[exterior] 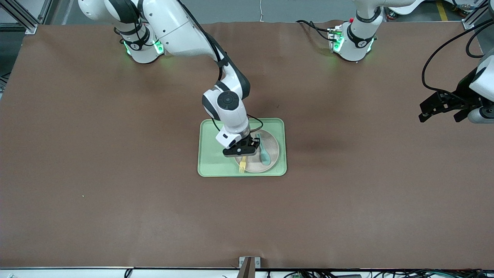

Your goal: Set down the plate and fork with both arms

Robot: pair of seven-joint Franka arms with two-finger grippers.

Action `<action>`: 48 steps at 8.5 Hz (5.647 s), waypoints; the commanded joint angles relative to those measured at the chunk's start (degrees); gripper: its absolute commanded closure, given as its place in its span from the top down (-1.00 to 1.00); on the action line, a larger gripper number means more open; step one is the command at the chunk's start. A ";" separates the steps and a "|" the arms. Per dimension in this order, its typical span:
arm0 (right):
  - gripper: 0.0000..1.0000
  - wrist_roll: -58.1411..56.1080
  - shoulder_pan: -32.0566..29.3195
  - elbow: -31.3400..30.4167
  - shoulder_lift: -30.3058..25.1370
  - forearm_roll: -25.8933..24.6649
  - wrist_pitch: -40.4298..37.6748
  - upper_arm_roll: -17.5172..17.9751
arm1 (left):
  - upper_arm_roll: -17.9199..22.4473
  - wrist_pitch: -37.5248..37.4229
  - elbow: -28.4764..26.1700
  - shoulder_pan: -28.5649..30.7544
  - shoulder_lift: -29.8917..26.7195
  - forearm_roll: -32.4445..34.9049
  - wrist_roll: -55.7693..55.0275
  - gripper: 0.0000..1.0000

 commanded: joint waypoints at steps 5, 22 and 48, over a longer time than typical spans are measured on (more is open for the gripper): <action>-0.94 3.58 2.15 0.28 -0.46 -1.24 -3.05 -2.25 | -0.51 0.65 -3.63 0.63 -4.03 1.23 2.62 0.99; -0.71 -3.54 -6.91 -11.59 -10.67 1.38 -11.94 0.82 | -6.14 0.30 -2.83 5.91 -3.50 1.32 3.68 0.99; 0.99 -43.44 -51.98 7.13 -43.80 -4.93 -65.47 5.47 | -5.87 0.30 -1.34 6.35 -3.41 0.71 3.77 0.99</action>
